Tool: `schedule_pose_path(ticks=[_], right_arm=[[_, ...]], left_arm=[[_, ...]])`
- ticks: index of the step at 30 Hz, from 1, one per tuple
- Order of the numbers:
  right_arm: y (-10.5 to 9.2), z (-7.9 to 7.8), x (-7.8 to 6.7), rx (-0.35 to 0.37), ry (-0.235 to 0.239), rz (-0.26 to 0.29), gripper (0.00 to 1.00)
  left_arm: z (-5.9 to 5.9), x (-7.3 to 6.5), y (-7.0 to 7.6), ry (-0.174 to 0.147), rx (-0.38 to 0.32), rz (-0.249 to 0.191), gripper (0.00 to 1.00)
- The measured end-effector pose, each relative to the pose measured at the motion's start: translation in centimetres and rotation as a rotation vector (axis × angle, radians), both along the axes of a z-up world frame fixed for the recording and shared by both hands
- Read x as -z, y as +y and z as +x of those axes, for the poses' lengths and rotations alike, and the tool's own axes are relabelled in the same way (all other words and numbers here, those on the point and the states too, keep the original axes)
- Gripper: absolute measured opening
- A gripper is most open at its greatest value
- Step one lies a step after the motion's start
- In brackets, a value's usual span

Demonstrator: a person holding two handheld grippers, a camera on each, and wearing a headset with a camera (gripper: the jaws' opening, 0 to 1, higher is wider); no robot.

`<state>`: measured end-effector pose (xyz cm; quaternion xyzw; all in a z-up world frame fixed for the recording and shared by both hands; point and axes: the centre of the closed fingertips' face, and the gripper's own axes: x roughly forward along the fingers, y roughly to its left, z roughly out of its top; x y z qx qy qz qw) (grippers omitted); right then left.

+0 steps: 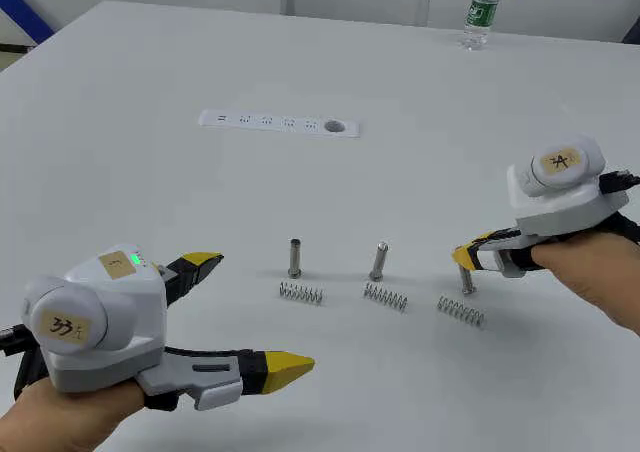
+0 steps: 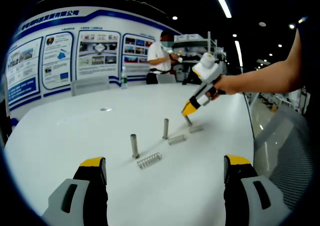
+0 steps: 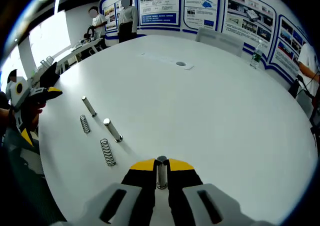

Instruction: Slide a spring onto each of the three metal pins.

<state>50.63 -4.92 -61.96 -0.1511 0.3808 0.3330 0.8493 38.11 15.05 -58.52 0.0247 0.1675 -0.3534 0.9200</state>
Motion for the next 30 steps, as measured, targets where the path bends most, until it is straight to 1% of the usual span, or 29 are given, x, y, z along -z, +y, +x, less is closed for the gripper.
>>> schedule_pose_path(ticks=[12, 16, 20, 21, 22, 25, 30], right_arm=[[-0.15, -0.09, -0.21, 0.003, -0.029, 0.020, 0.09], [-0.08, -0.13, -0.39, 0.004, -0.047, 0.039, 0.09], [-0.12, -0.11, -0.35, 0.012, -0.044, 0.046, 0.09], [-0.04, -0.07, -0.47, 0.007, -0.054, 0.050, 0.09], [-0.04, -0.19, -0.45, 0.009, -0.050, 0.052, 0.09], [0.14, -0.15, -0.60, 0.021, -0.053, 0.081, 0.09], [-0.02, -0.12, -0.57, 0.023, -0.049, 0.080, 0.09]], left_arm=[[-0.05, -0.05, 0.03, -0.001, 0.000, 0.003, 0.99], [-0.06, -0.12, 0.05, -0.001, 0.000, 0.002, 0.99], [-0.14, -0.07, -0.03, 0.001, 0.003, 0.004, 0.99], [-0.16, -0.07, -0.06, 0.001, 0.004, 0.004, 0.99], [-0.17, -0.07, -0.07, 0.001, 0.004, 0.004, 0.99], [-0.14, -0.10, -0.01, 0.001, 0.003, 0.002, 0.99], [-0.16, -0.11, 0.03, 0.001, 0.001, 0.001, 0.99]])
